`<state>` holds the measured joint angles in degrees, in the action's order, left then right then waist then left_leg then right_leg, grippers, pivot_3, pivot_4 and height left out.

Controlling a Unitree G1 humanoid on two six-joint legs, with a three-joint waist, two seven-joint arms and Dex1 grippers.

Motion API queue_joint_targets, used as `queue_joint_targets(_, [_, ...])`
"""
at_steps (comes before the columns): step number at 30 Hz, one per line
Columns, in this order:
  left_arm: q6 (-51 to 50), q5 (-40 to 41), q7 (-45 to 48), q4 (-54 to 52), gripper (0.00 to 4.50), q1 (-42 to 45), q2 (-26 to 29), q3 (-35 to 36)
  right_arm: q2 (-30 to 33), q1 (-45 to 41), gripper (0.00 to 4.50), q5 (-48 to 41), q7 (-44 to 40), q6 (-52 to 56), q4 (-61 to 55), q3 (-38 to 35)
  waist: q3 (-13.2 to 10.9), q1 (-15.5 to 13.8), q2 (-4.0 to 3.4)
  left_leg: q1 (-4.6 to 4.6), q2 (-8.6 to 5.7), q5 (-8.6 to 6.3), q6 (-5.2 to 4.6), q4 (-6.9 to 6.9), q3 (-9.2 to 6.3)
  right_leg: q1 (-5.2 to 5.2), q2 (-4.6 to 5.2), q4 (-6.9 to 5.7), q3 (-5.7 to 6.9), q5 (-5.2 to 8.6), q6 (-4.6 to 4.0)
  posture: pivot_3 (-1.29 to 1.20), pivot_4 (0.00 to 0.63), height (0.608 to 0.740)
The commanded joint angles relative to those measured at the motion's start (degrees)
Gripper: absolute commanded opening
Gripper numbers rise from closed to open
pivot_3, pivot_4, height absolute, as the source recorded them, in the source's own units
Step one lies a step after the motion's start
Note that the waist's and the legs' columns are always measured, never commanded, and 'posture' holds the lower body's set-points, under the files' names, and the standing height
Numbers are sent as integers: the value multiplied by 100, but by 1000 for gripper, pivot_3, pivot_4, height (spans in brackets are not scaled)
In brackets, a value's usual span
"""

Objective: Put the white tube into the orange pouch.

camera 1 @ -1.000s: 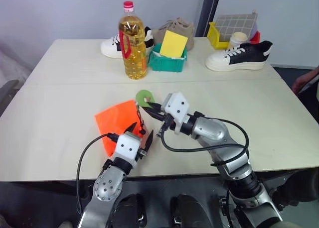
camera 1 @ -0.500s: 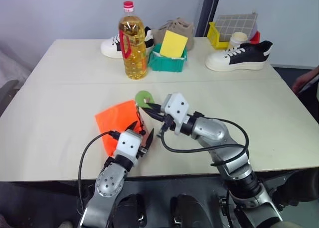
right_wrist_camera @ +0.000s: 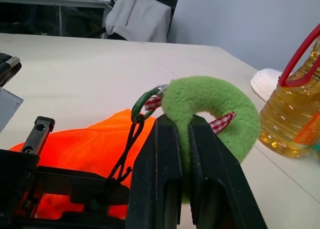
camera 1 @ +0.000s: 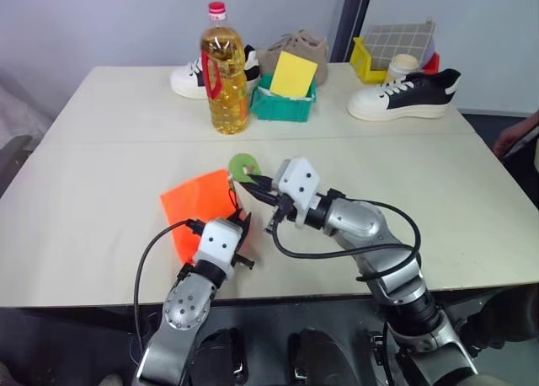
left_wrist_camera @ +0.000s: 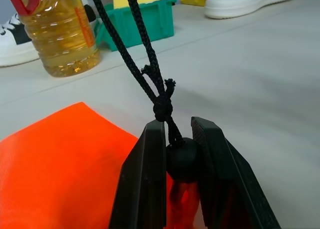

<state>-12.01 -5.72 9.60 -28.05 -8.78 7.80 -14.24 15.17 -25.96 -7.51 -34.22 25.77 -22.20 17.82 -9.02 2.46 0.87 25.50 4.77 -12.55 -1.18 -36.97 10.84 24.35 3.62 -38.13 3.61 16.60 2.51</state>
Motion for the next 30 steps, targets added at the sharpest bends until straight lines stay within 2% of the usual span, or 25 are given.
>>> queue_joint_targets(1, [34, 10, -25, -82, 274, 42, -40, 19, 7, -80, 0, -2, 6, -102, -112, -40, 0, 0, 0, 0, 0, 0, 0, 0, 0, 0, 0, 0, 0, 0, 0, 0, 150, 740])
queue_joint_targets(8, [-80, 2, 31, -84, 274, 69, 29, 53, 33, -89, 0, 27, 37, -120, -101, -66, 0, 0, 0, 0, 0, 0, 0, 0, 0, 1, 0, 1, 0, 0, 0, 0, 150, 740])
queue_joint_targets(15, [-36, 33, 704, -215, 274, -145, 859, 185, 185, -541, 0, 86, 400, -272, 280, -809, -1, 3, 0, 0, 0, -1, 1, 3, 0, 11, 1, 2, 0, 1, -2, 0, 150, 740])
queue_joint_targets(21, [248, 124, 1111, -116, 274, -336, 1510, 577, 427, -821, 0, 221, 762, -433, 775, -1356, -1, 8, -2, 2, 0, -1, 3, 18, 3, 18, 6, 12, -2, 1, -4, 0, 150, 740])
queue_joint_targets(25, [540, 208, 1315, 60, 274, -476, 1815, 846, 566, -806, 0, 449, 973, -455, 1047, -1391, -2, 17, -3, 2, 0, 2, 9, 33, 8, 17, 7, 13, -5, 2, -6, 0, 150, 740])
queue_joint_targets(30, [650, 381, 1449, 81, 274, -395, 1794, 831, 535, -640, 0, 429, 882, -373, 967, -1212, -3, 15, -4, 1, -2, 9, 17, 52, 15, 13, 7, 13, -10, 3, -7, 0, 150, 740])
